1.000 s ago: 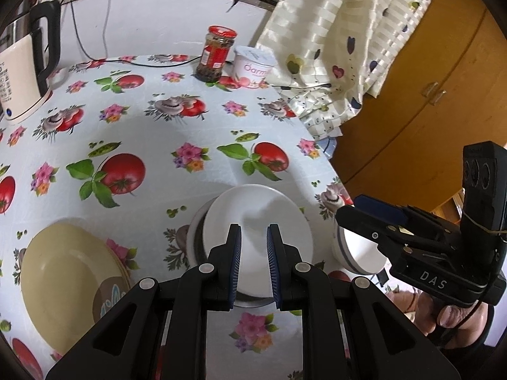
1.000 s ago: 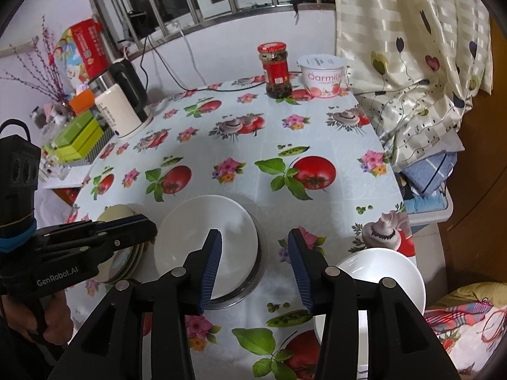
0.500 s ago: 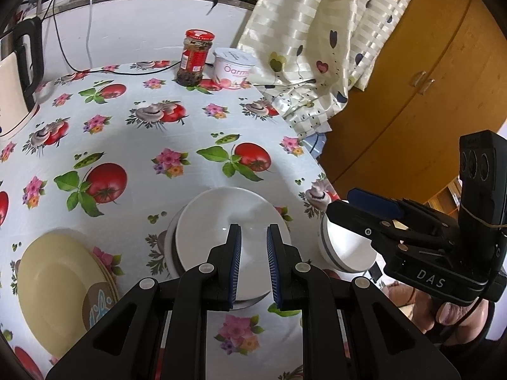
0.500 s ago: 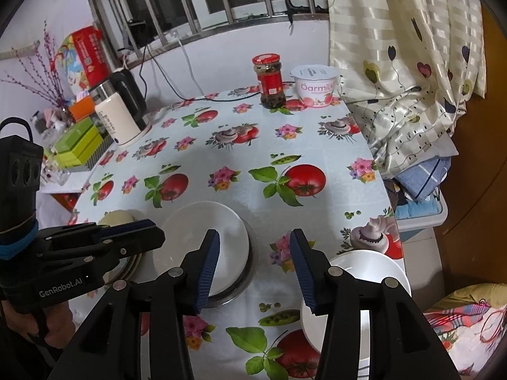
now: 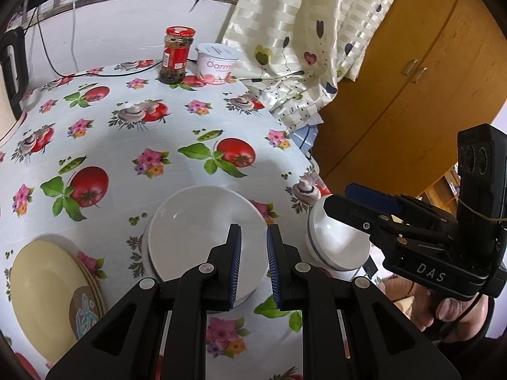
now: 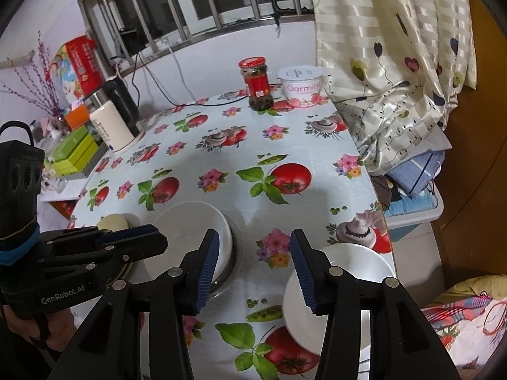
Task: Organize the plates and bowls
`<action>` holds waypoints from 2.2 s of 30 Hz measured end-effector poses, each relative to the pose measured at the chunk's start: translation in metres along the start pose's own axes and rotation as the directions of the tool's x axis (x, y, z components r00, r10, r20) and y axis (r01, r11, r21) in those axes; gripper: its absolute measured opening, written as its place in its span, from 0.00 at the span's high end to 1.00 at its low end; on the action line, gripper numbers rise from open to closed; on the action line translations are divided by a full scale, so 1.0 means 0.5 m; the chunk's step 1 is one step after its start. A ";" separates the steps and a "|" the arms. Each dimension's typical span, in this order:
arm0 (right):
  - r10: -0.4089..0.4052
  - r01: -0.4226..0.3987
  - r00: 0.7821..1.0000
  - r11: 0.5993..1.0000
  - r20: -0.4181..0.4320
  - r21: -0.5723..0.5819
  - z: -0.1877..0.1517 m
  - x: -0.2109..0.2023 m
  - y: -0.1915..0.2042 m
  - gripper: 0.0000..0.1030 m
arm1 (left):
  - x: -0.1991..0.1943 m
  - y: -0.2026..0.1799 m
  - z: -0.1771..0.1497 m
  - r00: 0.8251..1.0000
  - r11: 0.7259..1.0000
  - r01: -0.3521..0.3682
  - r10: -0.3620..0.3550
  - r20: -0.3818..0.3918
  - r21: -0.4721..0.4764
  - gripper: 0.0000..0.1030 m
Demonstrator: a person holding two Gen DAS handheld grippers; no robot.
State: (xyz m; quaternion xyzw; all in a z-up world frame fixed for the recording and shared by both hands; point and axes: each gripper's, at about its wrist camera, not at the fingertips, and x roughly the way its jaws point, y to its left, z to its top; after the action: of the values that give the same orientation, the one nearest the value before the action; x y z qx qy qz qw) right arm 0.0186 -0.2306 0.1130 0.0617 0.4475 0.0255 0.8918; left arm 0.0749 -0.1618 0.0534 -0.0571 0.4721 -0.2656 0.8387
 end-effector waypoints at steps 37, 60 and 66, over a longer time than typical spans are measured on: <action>-0.071 0.067 0.997 0.980 0.019 0.189 -0.049 -0.038 -0.181 0.47 | 0.093 -0.083 0.002 0.989 0.992 0.114 -0.108 -0.097 0.055 0.83; -0.067 0.084 0.995 0.965 -0.073 0.248 -0.111 -0.001 -0.250 0.66 | 0.175 -0.128 -0.002 0.980 0.990 0.107 -0.090 -0.177 0.092 0.83; -0.056 0.081 0.993 0.961 -0.102 0.264 -0.125 0.017 -0.259 0.74 | 0.196 -0.131 -0.006 0.975 0.989 0.111 -0.091 -0.201 0.092 0.83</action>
State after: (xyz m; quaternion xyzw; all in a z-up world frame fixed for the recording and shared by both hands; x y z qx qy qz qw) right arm -0.0277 -0.3526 0.0521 0.1647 0.4901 -0.0630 0.8536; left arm 0.0870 -0.2660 -0.0001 -0.0115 0.5345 -0.3363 0.7753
